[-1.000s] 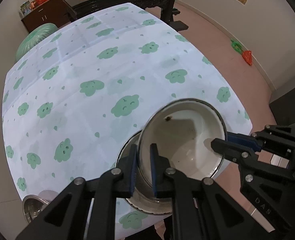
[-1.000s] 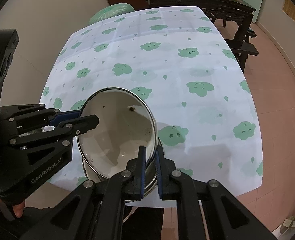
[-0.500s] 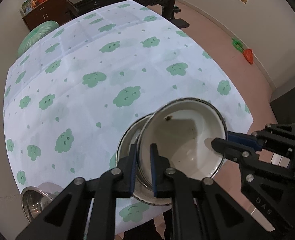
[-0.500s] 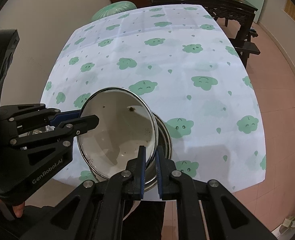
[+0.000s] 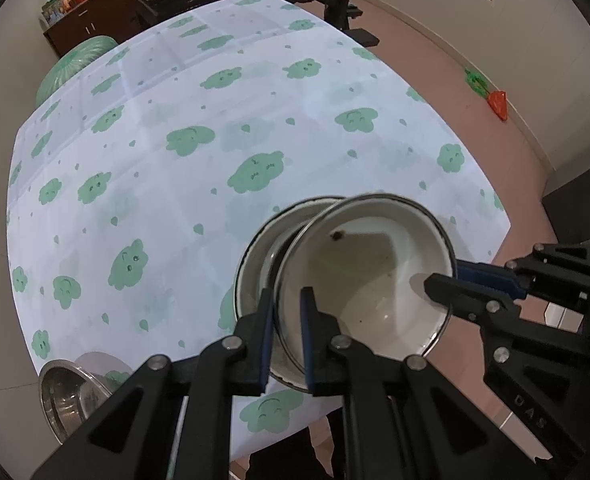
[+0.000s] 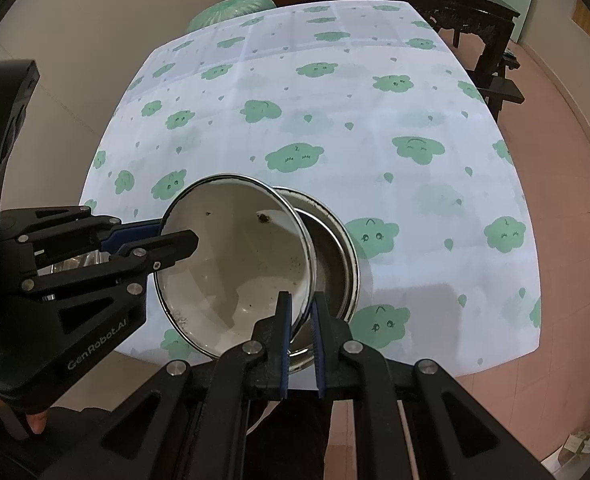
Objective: Organize plates and bowls
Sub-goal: 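Carry the white enamel bowl with both tools over the small steel bowl, then lower the white enamel bowl into the small steel bowl with both tools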
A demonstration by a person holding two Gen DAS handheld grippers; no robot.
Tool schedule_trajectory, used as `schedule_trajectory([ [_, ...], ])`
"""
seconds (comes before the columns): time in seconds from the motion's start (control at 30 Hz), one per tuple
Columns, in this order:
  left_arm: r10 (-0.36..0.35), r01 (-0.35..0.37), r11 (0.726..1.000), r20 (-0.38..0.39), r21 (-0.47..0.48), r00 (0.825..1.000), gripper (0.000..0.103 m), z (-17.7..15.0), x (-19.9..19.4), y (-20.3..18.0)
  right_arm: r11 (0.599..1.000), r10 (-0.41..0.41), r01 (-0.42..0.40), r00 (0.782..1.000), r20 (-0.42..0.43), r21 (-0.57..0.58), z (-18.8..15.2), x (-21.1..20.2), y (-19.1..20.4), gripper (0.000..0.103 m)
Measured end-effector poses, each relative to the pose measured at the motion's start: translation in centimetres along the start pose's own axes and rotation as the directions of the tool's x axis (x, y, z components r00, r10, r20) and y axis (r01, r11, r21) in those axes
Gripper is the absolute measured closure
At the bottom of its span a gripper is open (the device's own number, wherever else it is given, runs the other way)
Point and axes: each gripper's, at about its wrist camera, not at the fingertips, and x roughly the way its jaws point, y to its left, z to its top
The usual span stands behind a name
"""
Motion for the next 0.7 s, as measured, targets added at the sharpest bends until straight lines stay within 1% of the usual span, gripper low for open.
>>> schedule_trajectory([
  [0.23, -0.004, 0.004, 1.000, -0.012, 0.003, 1.000, 0.094, -0.4, 0.5, -0.1, 1.000, -0.001, 0.001, 1.000, -0.016, 0.000, -0.4, 0.5, 0.0, 0.092],
  [0.7, -0.002, 0.002, 1.000, -0.063, 0.005, 0.998, 0.094, -0.8, 2.7, -0.2, 1.000, 0.016, -0.016, 0.998, -0.059, 0.011, -0.7, 2.3, -0.4, 0.092],
])
